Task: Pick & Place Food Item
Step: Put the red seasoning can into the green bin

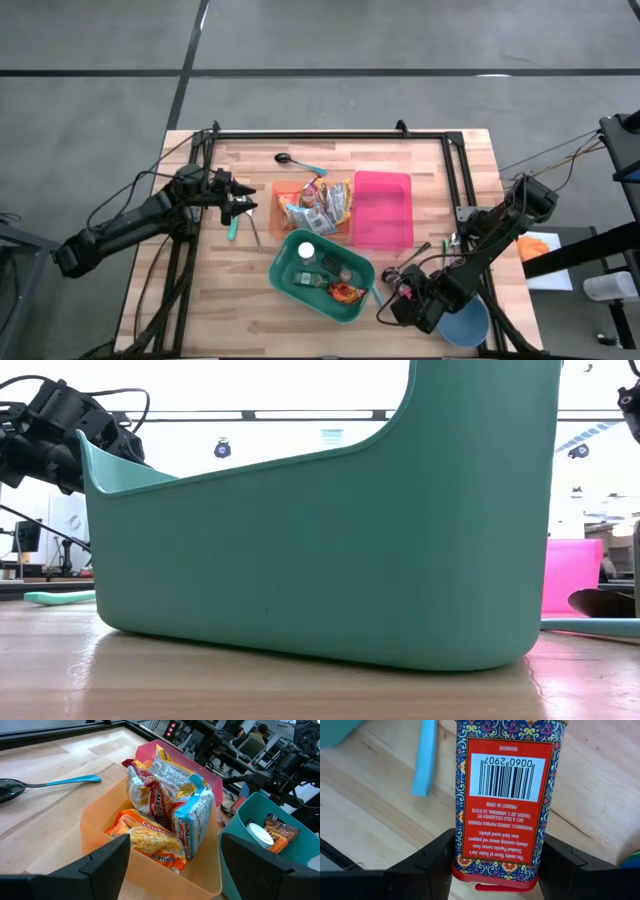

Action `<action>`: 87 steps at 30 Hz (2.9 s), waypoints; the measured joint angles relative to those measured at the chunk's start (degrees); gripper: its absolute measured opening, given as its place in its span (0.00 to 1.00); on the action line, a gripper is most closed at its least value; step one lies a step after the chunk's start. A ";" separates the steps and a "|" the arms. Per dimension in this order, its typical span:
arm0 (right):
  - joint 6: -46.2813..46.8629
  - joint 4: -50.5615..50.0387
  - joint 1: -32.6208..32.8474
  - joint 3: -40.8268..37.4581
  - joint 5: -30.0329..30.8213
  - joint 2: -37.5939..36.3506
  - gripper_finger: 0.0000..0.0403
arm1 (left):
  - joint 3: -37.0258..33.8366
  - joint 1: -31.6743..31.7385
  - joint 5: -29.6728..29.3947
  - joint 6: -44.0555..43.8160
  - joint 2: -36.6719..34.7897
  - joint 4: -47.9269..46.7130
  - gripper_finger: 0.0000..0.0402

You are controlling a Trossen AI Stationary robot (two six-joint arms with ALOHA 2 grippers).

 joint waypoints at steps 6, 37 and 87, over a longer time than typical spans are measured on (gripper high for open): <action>0.00 0.02 0.02 0.07 -0.11 0.00 0.53 | -0.01 -0.01 0.02 0.00 0.00 0.00 0.78; -12.20 -3.83 0.52 2.76 14.15 -16.62 0.52 | 0.00 0.01 0.02 0.00 0.00 -0.20 0.78; -66.50 0.51 -29.36 34.39 -19.34 14.15 0.58 | -0.02 -0.01 0.02 0.00 0.00 -1.80 0.78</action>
